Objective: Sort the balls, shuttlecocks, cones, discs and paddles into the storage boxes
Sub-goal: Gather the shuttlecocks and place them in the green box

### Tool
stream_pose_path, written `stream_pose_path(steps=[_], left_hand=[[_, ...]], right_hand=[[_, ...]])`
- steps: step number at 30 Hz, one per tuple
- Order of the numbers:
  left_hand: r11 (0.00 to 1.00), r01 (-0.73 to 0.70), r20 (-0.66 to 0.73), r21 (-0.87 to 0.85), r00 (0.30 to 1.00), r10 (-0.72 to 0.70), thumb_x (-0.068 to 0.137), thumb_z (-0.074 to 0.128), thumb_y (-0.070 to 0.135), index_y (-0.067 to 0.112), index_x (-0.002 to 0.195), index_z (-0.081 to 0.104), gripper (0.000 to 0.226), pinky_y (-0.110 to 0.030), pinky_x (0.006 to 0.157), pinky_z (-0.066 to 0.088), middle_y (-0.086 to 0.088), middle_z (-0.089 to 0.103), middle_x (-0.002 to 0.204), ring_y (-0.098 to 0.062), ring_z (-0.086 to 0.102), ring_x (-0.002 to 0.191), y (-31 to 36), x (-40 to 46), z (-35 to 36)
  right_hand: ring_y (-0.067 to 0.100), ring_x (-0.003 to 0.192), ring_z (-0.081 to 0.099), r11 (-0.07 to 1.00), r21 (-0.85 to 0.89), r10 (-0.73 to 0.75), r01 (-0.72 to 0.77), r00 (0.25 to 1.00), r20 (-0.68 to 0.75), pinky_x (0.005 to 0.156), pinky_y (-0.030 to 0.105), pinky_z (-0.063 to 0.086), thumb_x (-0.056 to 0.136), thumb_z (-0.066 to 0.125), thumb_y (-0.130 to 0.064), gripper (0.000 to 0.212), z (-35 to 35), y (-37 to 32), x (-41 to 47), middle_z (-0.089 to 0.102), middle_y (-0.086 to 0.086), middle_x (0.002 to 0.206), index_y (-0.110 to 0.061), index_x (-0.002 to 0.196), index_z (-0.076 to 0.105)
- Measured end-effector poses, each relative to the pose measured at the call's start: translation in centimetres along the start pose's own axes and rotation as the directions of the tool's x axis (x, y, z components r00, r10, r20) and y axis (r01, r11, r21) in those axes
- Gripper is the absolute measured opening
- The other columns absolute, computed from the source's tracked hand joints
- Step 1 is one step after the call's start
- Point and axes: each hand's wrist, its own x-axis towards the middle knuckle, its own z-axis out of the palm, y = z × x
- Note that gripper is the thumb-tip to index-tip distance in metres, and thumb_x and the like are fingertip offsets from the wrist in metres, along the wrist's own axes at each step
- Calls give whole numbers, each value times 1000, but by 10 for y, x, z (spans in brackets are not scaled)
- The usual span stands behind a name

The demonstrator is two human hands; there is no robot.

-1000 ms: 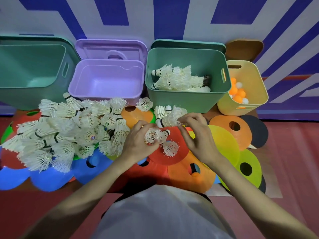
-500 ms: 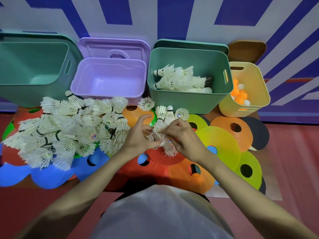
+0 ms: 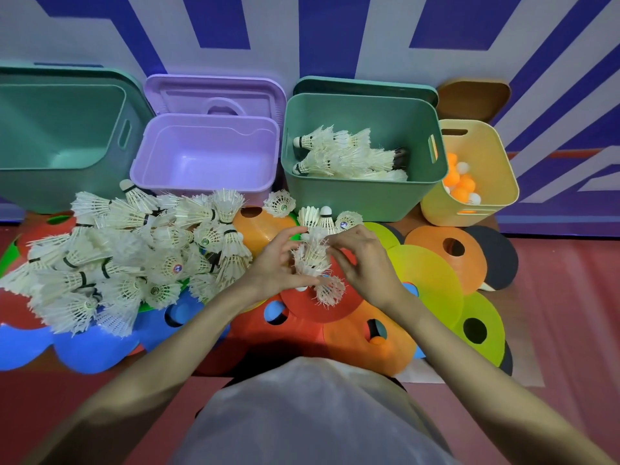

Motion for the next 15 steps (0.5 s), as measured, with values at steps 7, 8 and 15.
stream_pose_path(steps=[7, 8, 15], left_hand=[[996, -72, -105, 60, 991, 78, 67, 85, 7, 32, 137, 41, 87, -33, 95, 46, 10, 50, 118, -14, 52, 115, -2, 9, 6], [995, -71, -105, 64, 991, 78, 68, 85, 7, 32, 138, 42, 85, -31, 95, 46, 9, 50, 118, -12, 51, 114, -3, 9, 6], [997, -66, -272, 43, 959, 75, 68, 83, 0, 23, 128, 47, 74, -26, 82, 52, -3, 50, 120, -18, 56, 111, -16, 10, 2]], right_hand=[[23, 82, 49, 998, 22, -51, 50, 997, 61, 74, 33, 43, 92, 59, -12, 13, 5, -2, -3, 68, -2, 85, -10, 101, 69], [20, 84, 49, 999, 37, -39, 37, 998, 54, 74, 32, 44, 92, 59, -12, 14, 6, -1, -4, 67, -2, 85, -10, 102, 69], [14, 100, 57, 977, 209, 72, -36, 983, -166, 82, 25, 47, 91, 59, -10, 34, 15, 9, -23, 59, -1, 116, -11, 124, 55]])
